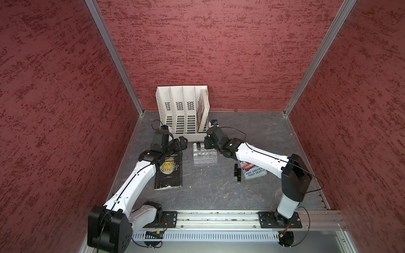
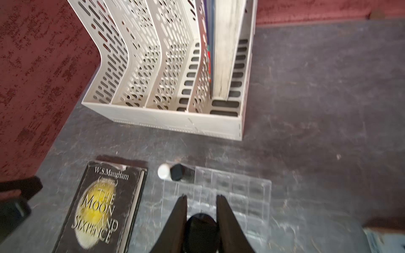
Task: Arrange the lipsticks in the organizer
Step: Place the lipstick in the storage box.
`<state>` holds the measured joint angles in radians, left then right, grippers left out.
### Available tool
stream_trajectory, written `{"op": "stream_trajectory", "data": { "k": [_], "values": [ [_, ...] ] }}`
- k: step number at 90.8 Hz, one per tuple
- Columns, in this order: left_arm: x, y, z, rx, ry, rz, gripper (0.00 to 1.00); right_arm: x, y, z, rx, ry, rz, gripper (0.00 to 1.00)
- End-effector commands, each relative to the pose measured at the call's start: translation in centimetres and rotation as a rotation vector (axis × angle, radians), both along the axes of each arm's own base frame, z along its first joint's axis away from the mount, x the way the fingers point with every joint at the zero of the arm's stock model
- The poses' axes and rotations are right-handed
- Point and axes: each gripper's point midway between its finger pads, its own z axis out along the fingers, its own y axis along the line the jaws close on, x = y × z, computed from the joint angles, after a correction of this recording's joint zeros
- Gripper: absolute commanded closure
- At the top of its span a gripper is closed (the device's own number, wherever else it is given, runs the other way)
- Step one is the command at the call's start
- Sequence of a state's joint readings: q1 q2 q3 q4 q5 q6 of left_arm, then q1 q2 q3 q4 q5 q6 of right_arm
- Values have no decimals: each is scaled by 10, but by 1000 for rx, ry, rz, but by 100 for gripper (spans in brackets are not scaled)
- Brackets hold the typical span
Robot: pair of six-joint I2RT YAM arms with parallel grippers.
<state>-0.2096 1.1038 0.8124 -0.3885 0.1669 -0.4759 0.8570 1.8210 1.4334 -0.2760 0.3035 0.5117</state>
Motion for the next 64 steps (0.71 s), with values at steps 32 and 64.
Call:
{"op": "stream_trajectory", "data": {
  "k": [32,64],
  "values": [
    [-5,-16,15,37,-148,-61,12,35,21,-13,-44,-125,-78,88],
    [-7,-24,16,36,-163,-90,13,35,22,-31,-54,-96,-85,89]
  ]
}}
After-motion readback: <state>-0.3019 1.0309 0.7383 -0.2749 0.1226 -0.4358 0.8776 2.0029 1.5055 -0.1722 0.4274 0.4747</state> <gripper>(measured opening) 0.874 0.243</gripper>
